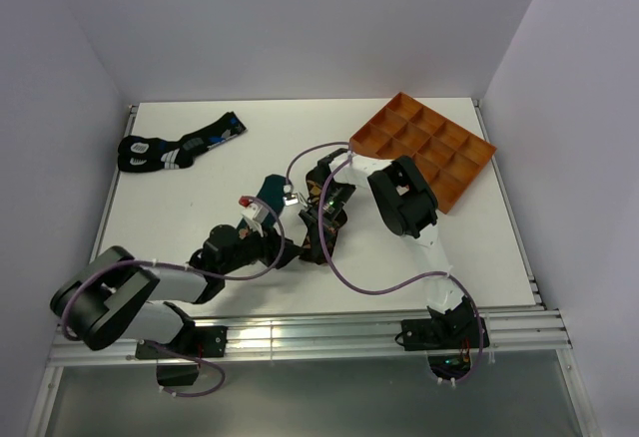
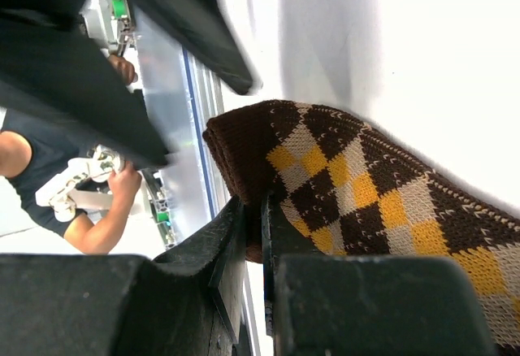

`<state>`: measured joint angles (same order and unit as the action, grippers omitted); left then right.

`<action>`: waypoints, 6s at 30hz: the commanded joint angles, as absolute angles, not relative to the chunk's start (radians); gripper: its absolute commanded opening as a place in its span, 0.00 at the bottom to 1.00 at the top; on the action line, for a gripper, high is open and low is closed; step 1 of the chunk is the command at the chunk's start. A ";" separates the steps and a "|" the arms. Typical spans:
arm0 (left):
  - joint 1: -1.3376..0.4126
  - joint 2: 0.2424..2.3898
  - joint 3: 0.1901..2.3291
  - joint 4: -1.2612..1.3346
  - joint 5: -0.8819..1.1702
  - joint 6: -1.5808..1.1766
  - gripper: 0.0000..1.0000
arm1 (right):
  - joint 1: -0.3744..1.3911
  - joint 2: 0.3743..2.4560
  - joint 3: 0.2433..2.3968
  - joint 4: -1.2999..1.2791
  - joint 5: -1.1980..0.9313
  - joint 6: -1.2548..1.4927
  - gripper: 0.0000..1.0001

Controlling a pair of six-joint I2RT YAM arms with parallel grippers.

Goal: Roll the socks
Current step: Roll the sock at the center of the board.

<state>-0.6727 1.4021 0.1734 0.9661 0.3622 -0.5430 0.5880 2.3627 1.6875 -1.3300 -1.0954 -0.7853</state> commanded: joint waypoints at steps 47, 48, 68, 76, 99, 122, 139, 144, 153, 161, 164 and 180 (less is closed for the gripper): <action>-0.672 1.594 0.255 1.121 0.445 -0.538 0.46 | 0.577 2.355 1.706 -1.384 -1.100 -0.769 0.13; -0.673 1.595 0.258 1.120 0.443 -0.540 0.44 | 0.578 2.355 1.704 -1.384 -1.100 -0.767 0.13; -0.707 1.600 0.304 1.020 0.416 -0.566 0.00 | 0.578 2.241 1.615 -1.168 -1.017 -0.596 0.25; -0.726 1.605 0.313 0.940 0.356 -0.587 0.00 | 0.577 2.105 1.523 -0.959 -0.927 -0.445 0.43; -0.739 1.666 0.436 0.764 0.299 -0.618 0.00 | 0.568 1.899 1.273 -0.793 -0.793 -0.503 0.63; -0.750 1.701 0.479 0.729 0.270 -0.632 0.00 | 0.623 1.873 1.233 -0.782 -0.764 -0.531 0.61; -0.749 1.655 0.463 0.733 0.270 -0.630 0.01 | 0.617 1.939 1.258 -0.752 -0.664 -0.411 0.14; -0.750 1.609 0.439 0.749 0.232 -0.632 0.13 | 0.595 1.942 1.250 -0.772 -0.653 -0.364 0.03; -0.753 1.513 0.397 0.759 0.161 -0.627 0.24 | 0.566 1.944 1.226 -0.770 -0.569 -0.267 0.00; -0.790 1.529 0.354 0.885 0.166 -0.555 0.37 | 0.535 2.016 1.279 -0.811 -0.561 -0.221 0.00; -0.804 1.543 0.339 0.942 0.179 -0.529 0.44 | 0.534 2.031 1.301 -0.833 -0.564 -0.219 0.00; -0.805 1.618 0.365 0.980 0.244 -0.468 0.59 | 0.532 2.065 1.336 -0.854 -0.554 -0.219 0.00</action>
